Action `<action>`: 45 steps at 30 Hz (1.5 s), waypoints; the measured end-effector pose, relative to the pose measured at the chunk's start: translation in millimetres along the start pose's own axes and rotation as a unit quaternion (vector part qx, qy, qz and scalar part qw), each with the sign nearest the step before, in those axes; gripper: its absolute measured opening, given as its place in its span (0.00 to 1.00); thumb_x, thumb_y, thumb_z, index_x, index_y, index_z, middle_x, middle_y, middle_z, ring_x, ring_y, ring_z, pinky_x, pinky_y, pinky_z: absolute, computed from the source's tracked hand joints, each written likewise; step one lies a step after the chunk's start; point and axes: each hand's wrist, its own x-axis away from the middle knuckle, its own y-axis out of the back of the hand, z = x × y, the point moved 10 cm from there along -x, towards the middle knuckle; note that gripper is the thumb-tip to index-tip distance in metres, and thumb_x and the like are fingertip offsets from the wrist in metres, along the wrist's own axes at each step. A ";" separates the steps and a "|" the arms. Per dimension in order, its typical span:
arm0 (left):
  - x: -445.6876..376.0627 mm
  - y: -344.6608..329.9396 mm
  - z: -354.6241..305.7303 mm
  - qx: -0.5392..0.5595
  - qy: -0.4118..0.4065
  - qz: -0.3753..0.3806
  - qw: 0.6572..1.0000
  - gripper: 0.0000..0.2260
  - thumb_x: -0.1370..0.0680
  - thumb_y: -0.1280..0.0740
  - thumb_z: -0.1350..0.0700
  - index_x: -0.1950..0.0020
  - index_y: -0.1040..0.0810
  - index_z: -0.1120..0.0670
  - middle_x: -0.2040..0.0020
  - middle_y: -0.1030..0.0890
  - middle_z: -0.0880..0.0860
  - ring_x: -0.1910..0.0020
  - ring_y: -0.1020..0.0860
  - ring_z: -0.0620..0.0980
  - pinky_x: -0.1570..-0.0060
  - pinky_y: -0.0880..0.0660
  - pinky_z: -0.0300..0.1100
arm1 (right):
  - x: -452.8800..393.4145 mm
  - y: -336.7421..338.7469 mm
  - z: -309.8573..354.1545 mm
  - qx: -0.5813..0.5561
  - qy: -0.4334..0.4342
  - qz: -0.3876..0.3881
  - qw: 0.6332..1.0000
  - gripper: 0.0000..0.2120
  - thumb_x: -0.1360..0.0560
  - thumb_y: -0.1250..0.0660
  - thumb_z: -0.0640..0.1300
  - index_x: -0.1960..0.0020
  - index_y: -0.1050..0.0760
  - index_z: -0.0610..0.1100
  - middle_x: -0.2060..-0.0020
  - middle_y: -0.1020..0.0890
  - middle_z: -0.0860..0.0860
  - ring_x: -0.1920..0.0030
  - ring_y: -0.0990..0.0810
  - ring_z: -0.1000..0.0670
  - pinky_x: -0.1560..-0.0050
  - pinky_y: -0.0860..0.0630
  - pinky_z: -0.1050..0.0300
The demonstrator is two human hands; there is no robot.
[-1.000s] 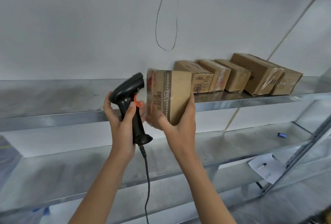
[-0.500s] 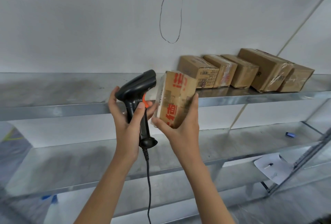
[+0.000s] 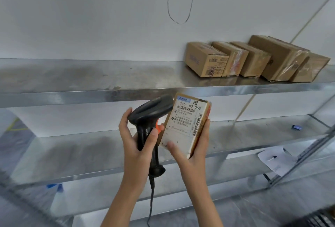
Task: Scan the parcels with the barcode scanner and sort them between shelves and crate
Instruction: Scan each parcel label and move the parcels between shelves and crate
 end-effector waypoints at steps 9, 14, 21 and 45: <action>42.2 18.8 28.3 -0.131 -0.005 0.050 0.990 0.28 0.26 0.29 0.47 0.33 0.37 0.26 0.41 0.18 0.54 0.48 0.16 0.54 0.48 0.20 0.41 | 31.8 23.1 -56.7 0.115 -0.002 -0.065 0.991 0.53 0.29 0.22 0.40 0.22 0.54 0.69 0.20 0.53 0.58 0.22 0.51 0.63 0.34 0.45 0.79; 50.7 24.4 42.7 -0.137 0.031 0.072 0.987 0.27 0.27 0.30 0.46 0.33 0.37 0.27 0.52 0.17 0.51 0.70 0.23 0.52 0.69 0.23 0.43 | 38.2 32.9 -71.9 0.164 0.016 -0.078 0.983 0.52 0.29 0.23 0.44 0.22 0.56 0.68 0.20 0.55 0.56 0.20 0.51 0.54 0.26 0.42 0.57; 55.7 24.2 46.6 -0.160 0.030 0.089 0.983 0.28 0.24 0.33 0.54 0.32 0.38 0.30 0.55 0.18 0.53 0.73 0.27 0.51 0.73 0.25 0.48 | 44.6 37.9 -79.3 0.182 0.017 -0.086 0.979 0.52 0.29 0.22 0.42 0.20 0.54 0.64 0.20 0.55 0.56 0.20 0.52 0.54 0.25 0.41 0.46; 28.8 -107.2 76.2 -0.115 0.022 0.262 0.958 0.31 0.21 0.31 0.61 0.33 0.37 0.28 0.58 0.19 0.53 0.71 0.25 0.52 0.69 0.23 0.48 | 43.7 166.0 -62.8 0.194 -0.075 -0.234 0.950 0.51 0.30 0.21 0.44 0.21 0.51 0.61 0.22 0.54 0.63 0.26 0.55 0.72 0.34 0.50 0.75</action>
